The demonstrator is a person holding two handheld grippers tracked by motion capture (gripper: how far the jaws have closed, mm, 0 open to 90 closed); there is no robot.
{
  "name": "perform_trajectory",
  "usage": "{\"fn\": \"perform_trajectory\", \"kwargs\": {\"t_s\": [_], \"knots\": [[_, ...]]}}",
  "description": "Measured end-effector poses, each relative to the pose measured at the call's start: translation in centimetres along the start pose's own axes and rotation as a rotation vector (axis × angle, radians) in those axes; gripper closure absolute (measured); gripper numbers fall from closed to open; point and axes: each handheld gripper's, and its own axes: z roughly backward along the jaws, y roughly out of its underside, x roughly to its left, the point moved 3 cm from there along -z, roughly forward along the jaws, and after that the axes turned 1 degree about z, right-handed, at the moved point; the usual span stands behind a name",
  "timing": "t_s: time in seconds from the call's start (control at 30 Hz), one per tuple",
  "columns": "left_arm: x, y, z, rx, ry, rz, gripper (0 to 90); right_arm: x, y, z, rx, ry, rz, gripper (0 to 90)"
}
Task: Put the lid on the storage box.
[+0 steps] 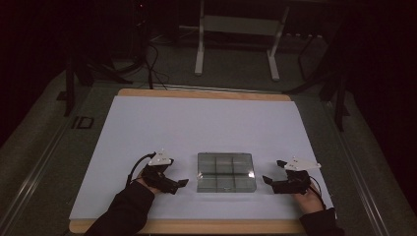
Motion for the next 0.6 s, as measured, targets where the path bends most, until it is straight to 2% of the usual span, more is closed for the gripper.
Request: {"fn": "perform_trajectory", "kwargs": {"t_s": [0.1, 0.23, 0.47, 0.6], "knots": [[-0.1, 0.2, 0.3, 0.003, -0.006, -0.002, 2.8, 0.0, 0.3, 0.3, 0.001, 0.002, -0.008, 14.7], [-0.1, 0.5, 0.9, 0.004, -0.035, -0.010, 2.8, 0.0, 0.7, 0.6, 0.009, 0.007, -0.010, 14.7], [0.3, 1.4, 1.8, -0.010, -0.049, 0.029, 2.8, -0.1, 1.4, 1.3, 0.009, 0.022, -0.028, 14.5], [0.2, 1.7, 2.1, -0.005, -0.057, 0.028, 2.8, -0.3, 1.8, 1.7, 0.013, 0.041, -0.039, 14.4]]}}
